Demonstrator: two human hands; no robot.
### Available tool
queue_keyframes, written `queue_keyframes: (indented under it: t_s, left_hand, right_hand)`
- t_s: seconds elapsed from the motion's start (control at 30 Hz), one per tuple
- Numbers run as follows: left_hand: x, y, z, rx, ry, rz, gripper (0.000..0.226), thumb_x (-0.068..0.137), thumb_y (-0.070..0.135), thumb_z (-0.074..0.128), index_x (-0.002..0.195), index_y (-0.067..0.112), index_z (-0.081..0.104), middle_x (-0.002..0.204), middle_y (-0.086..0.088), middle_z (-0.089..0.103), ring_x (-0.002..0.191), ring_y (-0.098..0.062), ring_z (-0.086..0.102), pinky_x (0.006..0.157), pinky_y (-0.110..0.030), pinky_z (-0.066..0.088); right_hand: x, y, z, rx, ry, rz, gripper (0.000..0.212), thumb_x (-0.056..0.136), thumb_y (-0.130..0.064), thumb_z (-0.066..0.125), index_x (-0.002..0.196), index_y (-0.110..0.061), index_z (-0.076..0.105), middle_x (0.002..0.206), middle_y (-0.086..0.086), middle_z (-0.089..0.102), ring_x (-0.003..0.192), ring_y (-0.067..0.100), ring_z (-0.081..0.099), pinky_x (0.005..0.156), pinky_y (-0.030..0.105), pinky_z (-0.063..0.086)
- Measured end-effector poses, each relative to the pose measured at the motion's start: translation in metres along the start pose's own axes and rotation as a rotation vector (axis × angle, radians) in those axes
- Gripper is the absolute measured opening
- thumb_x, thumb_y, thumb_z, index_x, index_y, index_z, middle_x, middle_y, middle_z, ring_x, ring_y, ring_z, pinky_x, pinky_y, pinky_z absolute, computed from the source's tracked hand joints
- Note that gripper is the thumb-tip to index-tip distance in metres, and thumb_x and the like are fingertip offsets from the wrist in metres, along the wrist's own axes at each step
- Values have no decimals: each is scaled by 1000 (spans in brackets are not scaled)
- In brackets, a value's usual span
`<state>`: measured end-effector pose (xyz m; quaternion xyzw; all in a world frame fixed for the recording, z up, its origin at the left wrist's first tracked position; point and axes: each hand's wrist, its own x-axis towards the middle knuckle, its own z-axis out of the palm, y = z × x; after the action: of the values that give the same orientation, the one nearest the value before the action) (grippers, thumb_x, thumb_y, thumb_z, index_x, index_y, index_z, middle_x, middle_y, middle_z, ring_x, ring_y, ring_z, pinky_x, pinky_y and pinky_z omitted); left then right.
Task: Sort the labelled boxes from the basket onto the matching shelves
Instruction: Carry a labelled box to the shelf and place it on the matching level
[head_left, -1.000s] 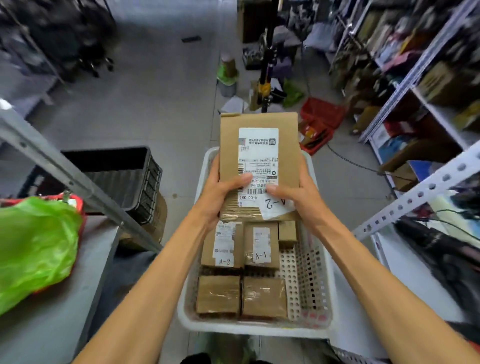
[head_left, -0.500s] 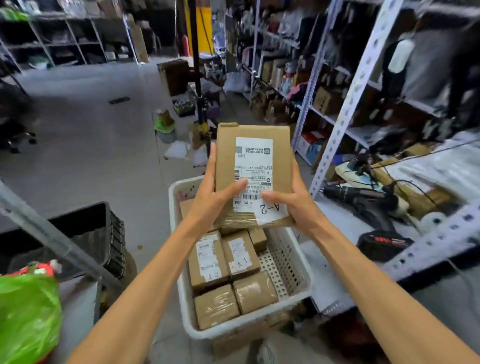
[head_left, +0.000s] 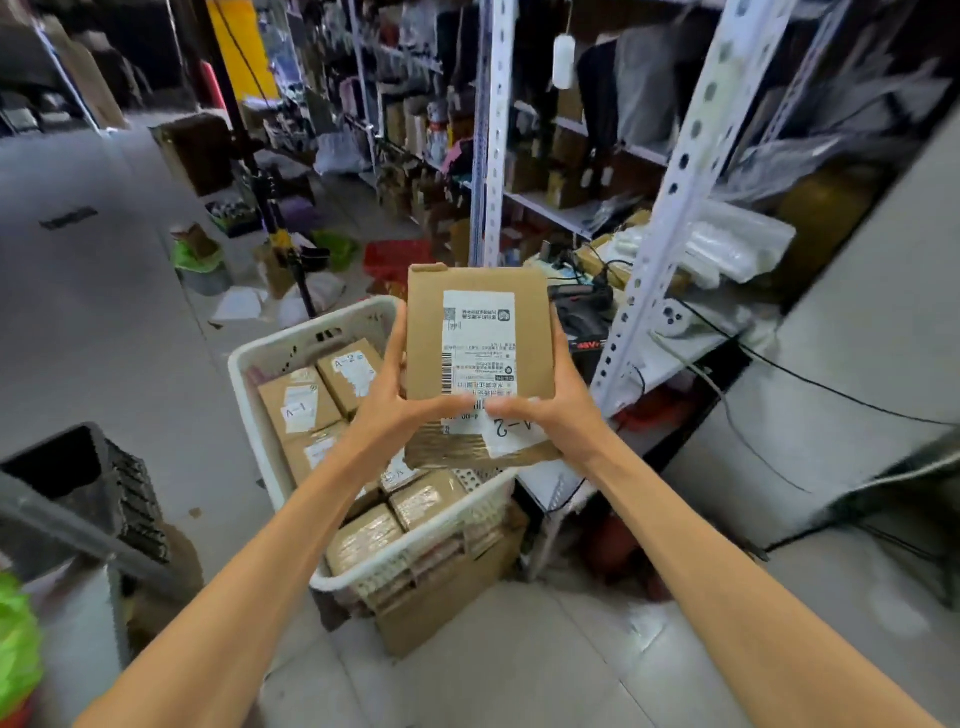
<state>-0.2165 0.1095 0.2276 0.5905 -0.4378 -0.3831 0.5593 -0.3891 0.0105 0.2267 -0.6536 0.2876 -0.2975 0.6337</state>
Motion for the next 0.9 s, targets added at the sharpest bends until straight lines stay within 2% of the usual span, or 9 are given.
queue_keyframes:
  t_s: [0.1, 0.2, 0.27, 0.37, 0.47, 0.6, 0.7, 0.8, 0.9]
  left_hand:
    - [-23, 1, 38, -25, -24, 11, 119, 71, 9, 82, 150, 47, 2, 131, 19, 56, 115, 0, 59, 84, -19, 52]
    - [-40, 3, 76, -66, -82, 15, 116, 74, 1, 77, 152, 42, 1, 131, 19, 56, 116, 0, 58, 79, -15, 52]
    - [-47, 5, 102, -73, -132, 20, 117, 73, 4, 80, 151, 43, 1, 135, 20, 52, 119, 0, 56, 81, -17, 53]
    - [-55, 6, 143, -62, -223, 28, 119, 65, 21, 88, 147, 54, 7, 143, 15, 47, 130, -8, 49, 97, -34, 51]
    - [-60, 14, 192, -82, -315, 38, 119, 63, 24, 90, 148, 50, 11, 145, 15, 44, 130, -5, 47, 95, -29, 51]
    - [-61, 31, 264, -96, -463, 69, 115, 65, 15, 83, 150, 45, 11, 136, 16, 54, 122, -5, 55, 93, -29, 52]
    - [-58, 44, 320, -114, -609, 81, 115, 65, 13, 83, 152, 37, 11, 129, 11, 61, 116, -8, 60, 87, -24, 54]
    - [-52, 56, 373, -133, -771, 95, 114, 68, 13, 83, 151, 43, 11, 135, 8, 57, 119, -10, 59, 93, -30, 53]
    - [-47, 66, 425, -147, -928, 108, 117, 66, 16, 85, 148, 50, 10, 139, 4, 53, 116, -13, 61, 93, -36, 54]
  right_hand:
    - [-39, 1, -27, 5, 22, 4, 120, 71, 3, 81, 152, -40, 5, 136, -2, 55, 114, 10, 62, 77, 24, 55]
    - [-81, 2, -53, 22, 54, 9, 118, 71, 3, 81, 153, -38, 6, 133, -4, 58, 113, 8, 62, 80, 25, 55]
    - [-108, 3, -72, 34, 92, -5, 117, 70, 2, 80, 152, -38, 7, 134, -4, 58, 115, 11, 62, 87, 32, 55]
    - [-151, 2, -104, 60, 132, 1, 119, 70, 2, 77, 153, -39, 1, 137, -3, 56, 120, 13, 59, 96, 36, 52]
    - [-191, -1, -140, 70, 206, 2, 117, 75, 12, 70, 152, -40, -2, 136, -6, 55, 118, 11, 59, 91, 29, 54]
    - [-243, -11, -188, 49, 373, -18, 119, 67, 0, 72, 151, -43, -1, 141, 3, 51, 122, 21, 58, 97, 47, 51]
    - [-283, -22, -222, 65, 508, -45, 115, 66, 3, 62, 151, -43, 0, 143, 3, 50, 123, 22, 57, 101, 49, 48]
    - [-318, -32, -252, 72, 653, -84, 111, 63, 3, 52, 152, -41, 1, 146, 2, 46, 128, 24, 51, 105, 54, 42]
    - [-351, -40, -272, 69, 823, -93, 115, 60, -1, 53, 152, -41, -2, 148, 6, 42, 129, 28, 51, 105, 56, 41]
